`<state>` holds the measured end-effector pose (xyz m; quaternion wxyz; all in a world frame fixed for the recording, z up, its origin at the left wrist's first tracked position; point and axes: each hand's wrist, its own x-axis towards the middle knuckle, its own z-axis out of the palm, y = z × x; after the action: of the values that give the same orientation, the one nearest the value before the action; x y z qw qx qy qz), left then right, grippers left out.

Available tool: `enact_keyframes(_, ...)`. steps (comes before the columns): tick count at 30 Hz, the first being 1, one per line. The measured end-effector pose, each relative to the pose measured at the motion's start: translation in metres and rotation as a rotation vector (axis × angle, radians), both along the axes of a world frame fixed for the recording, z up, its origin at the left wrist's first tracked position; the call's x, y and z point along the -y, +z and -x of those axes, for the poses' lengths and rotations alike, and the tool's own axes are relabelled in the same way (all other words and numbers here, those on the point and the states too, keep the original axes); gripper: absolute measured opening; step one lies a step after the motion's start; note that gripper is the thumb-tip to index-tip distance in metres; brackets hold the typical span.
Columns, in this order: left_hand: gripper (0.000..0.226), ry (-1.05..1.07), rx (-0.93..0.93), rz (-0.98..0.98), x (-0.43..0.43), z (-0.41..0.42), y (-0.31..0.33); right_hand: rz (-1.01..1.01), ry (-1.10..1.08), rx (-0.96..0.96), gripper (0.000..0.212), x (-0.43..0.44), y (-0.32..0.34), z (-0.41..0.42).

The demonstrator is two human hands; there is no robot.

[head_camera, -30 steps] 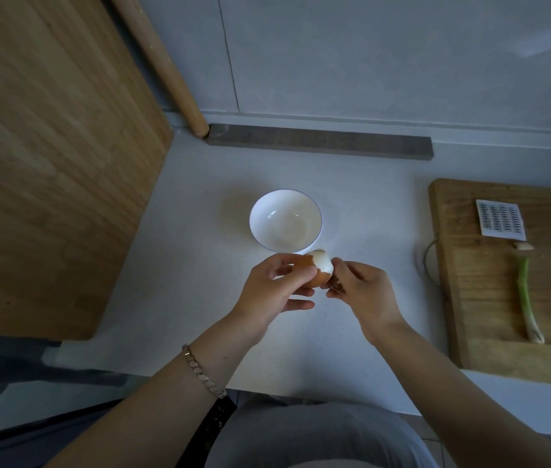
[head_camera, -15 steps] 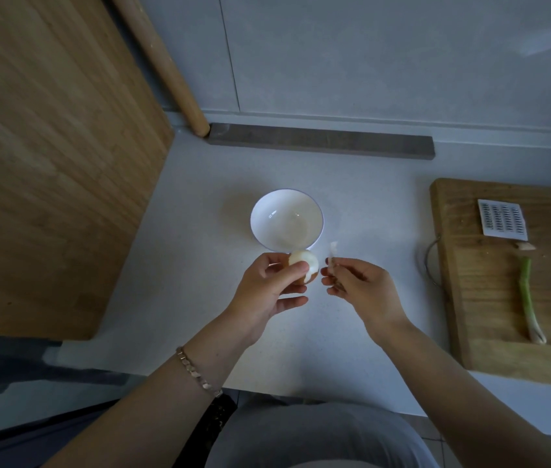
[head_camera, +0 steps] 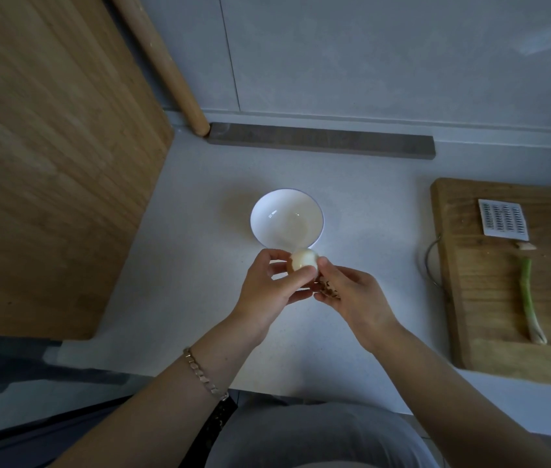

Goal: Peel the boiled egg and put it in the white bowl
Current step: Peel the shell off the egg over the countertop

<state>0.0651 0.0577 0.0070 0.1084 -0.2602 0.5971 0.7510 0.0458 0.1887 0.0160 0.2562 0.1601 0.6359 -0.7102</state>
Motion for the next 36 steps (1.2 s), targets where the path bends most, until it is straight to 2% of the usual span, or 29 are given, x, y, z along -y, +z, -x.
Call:
enact_keyframes(9,0.035,-0.03,-0.073,0.22,-0.003,-0.003,0.003,-0.185,0.008,-0.135,0.018,0.001,-0.004,0.002)
enact_keyframes(15,0.038,-0.008,-0.055,0.251,-0.005,-0.003,0.004,-0.289,0.013,-0.195,0.02,0.002,-0.008,0.0)
enact_keyframes(17,0.036,-0.005,-0.051,0.237,-0.005,-0.003,0.004,-0.294,0.0,-0.161,0.022,0.003,-0.008,-0.001)
enact_keyframes(22,0.031,0.017,-0.086,0.156,-0.007,-0.003,0.006,-0.085,-0.136,0.193,0.036,0.004,-0.002,0.002)
enact_keyframes(24,0.03,0.019,-0.09,0.148,-0.007,-0.002,0.007,-0.063,-0.129,0.241,0.044,0.004,0.001,0.003)
enact_keyframes(29,0.03,-0.039,-0.082,0.194,-0.006,-0.003,0.005,-0.155,-0.035,0.146,0.057,0.003,0.001,0.003)
enact_keyframes(36,0.035,-0.11,-0.074,0.22,-0.003,-0.003,0.006,-0.198,0.061,0.043,0.042,0.0,-0.002,0.004)
